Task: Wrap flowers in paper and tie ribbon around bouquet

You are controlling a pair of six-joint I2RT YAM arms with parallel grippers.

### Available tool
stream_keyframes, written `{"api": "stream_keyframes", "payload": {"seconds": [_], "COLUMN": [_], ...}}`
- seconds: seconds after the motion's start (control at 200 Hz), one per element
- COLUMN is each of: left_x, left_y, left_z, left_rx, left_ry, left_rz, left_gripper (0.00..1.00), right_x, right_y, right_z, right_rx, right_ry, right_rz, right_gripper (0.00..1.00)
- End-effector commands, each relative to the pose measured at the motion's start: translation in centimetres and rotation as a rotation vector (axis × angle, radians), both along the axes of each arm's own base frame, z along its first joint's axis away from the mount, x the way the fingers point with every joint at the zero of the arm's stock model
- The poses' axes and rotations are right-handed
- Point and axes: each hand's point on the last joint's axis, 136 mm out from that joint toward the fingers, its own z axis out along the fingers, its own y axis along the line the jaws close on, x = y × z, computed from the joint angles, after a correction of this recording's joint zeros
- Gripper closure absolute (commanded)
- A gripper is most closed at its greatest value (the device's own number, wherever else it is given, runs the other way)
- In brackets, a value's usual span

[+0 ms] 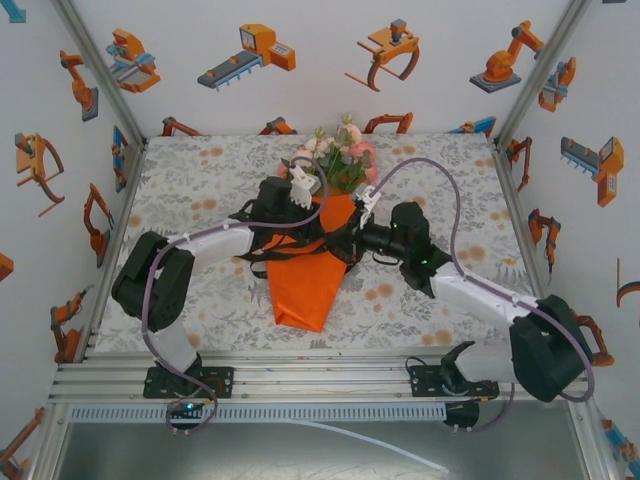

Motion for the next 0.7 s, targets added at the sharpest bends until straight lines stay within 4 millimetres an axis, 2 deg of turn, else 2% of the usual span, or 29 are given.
{"api": "stream_keyframes", "payload": {"seconds": [0.0,0.035,0.09,0.225,0.31,0.37,0.446,0.531,0.616,0.696], "left_x": [0.2,0.2,0.5,-0.1,-1.5,-2.5,-3.6,-4.1,-3.5,-1.8], "left_y": [2.3,3.7,7.0,17.2,21.4,24.1,26.6,28.7,30.0,30.8], "left_z": [4.0,4.1,4.2,2.2,0.7,-0.2,-1.4,-2.4,-3.3,-3.9], "left_rx": [-0.046,-0.031,-0.004,-0.019,-0.068,-0.084,-0.075,-0.009,0.047,0.060], "left_ry": [-0.022,-0.008,0.015,0.173,0.247,0.287,0.353,0.411,0.428,0.397], "left_rz": [0.135,0.208,0.374,0.823,0.993,1.125,1.263,1.361,1.408,1.412], "left_gripper": [0.54,0.54,0.56,0.64,0.64,0.58,0.56,0.54,0.54,0.53], "right_x": [0.2,0.1,0.1,0.1,0.1,0.2,0.3,0.4,0.3,0.2], "right_y": [-1.4,-1.8,-2.3,-2.9,-2.9,-2.8,-2.8,-2.7,-2.6,-2.7], "right_z": [2.4,2.6,2.7,2.3,2.0,1.8,1.7,1.5,1.4,1.4], "right_rx": [0.080,0.085,0.091,0.085,0.078,0.072,0.068,0.063,0.061,0.060], "right_ry": [-0.033,-0.036,-0.042,-0.037,-0.029,-0.024,-0.023,-0.020,-0.019,-0.020], "right_rz": [-0.081,-0.096,-0.120,-0.152,-0.153,-0.153,-0.153,-0.148,-0.143,-0.143], "right_gripper": [1.00,1.00,1.00,1.00,1.00,1.00,1.00,1.00,1.00,1.00]}}
